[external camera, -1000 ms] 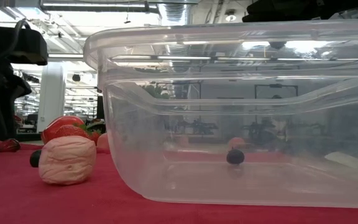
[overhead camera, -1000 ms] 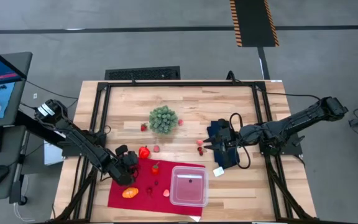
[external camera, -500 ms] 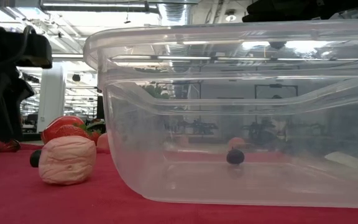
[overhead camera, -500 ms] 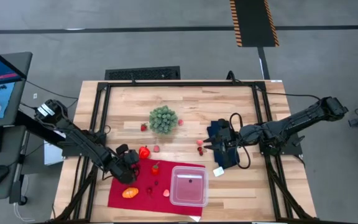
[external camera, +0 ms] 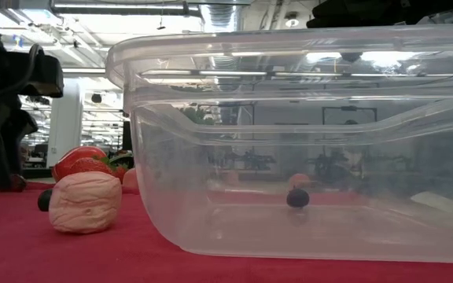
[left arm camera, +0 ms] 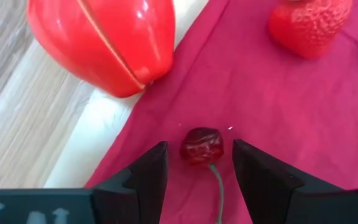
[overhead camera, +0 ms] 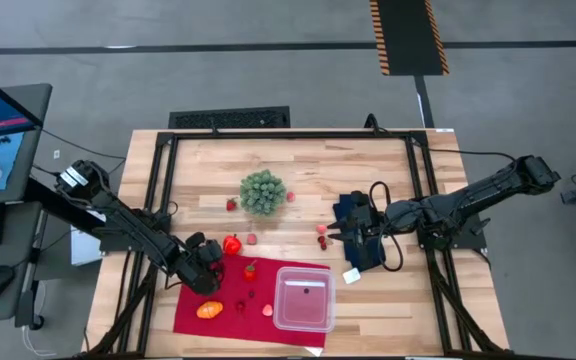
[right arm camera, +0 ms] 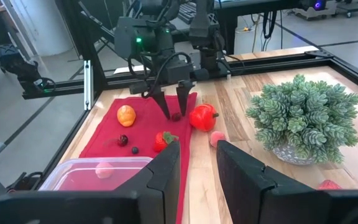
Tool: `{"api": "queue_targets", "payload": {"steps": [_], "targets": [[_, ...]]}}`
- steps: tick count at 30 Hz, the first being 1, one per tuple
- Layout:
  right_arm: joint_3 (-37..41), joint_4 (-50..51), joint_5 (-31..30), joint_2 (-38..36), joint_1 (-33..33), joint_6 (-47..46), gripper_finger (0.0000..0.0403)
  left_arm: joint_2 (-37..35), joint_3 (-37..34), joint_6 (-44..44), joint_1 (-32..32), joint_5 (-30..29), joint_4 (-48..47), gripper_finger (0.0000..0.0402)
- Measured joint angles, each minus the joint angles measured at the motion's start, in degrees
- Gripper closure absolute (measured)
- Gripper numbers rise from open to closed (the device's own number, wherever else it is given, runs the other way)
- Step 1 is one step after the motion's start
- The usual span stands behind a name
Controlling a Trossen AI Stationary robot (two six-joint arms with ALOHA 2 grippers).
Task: Pick and placing Produce into tupperware
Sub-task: Put the cherry into the transparent bin
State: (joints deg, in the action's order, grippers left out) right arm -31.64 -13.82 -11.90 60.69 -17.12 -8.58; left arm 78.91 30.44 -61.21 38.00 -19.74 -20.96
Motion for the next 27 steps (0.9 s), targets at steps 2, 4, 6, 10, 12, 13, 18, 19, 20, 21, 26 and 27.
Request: {"api": "queue_targets", "payload": {"steps": [2, 4, 6, 10, 12, 13, 18, 19, 20, 21, 26, 27], "targets": [[0.0, 0.0, 0.0, 0.0, 0.0, 0.0, 0.0274, 0.0, 0.0, 0.0, 0.0, 0.0, -0.1, 0.0232], [0.0, 0.0, 0.0, 0.0, 0.0, 0.0, 0.0274, 0.0, 0.0, 0.0, 0.0, -0.1, 0.0, 0.0237], [0.0, 0.0, 0.0, 0.0, 0.0, 0.0, 0.0274, 0.0, 0.0, 0.0, 0.0, 0.0, 0.0, 0.0248], [0.0, 0.0, 0.0, 0.0, 0.0, 0.0, 0.0274, 0.0, 0.0, 0.0, 0.0, 0.4, -0.1, 0.0286], [0.0, 0.0, 0.0, 0.0, 0.0, 0.0, 0.0274, 0.0, 0.0, 0.0, 0.0, 0.4, -0.1, 0.0309], [0.0, 0.0, 0.0, 0.0, 0.0, 0.0, 0.0274, 0.0, 0.0, 0.1, 0.0, 0.2, -0.1, 0.0319], [0.0, 0.0, 0.0, 0.0, 0.0, 0.0, 0.0274, 0.0, 0.0, 0.7, -0.1, -0.6, -0.1, 0.0357], [0.0, 0.0, 0.0, 0.0, 0.0, 0.0, 0.0274, 0.0, 0.0, 1.0, -0.1, -0.7, -0.1, 0.036], [0.0, 0.0, 0.0, 0.0, 0.0, 0.0, 0.0274, 0.0, 0.0, 1.3, -0.1, -0.9, -0.1, 0.0361], [0.0, 0.0, 0.0, 0.0, 0.0, 0.0, 0.0274, 0.0, 0.0, 1.5, -0.1, -1.2, -0.1, 0.0362], [0.0, 0.0, 0.0, 0.0, 0.0, 0.0, 0.0274, 0.0, 0.7, 1.5, -0.1, -0.6, -0.2, 0.0355], [0.0, 0.0, 0.0, 0.0, 0.0, 0.0, 0.0274, 0.0, 1.3, 1.7, 0.0, -0.3, 0.0, 0.0353]]}}
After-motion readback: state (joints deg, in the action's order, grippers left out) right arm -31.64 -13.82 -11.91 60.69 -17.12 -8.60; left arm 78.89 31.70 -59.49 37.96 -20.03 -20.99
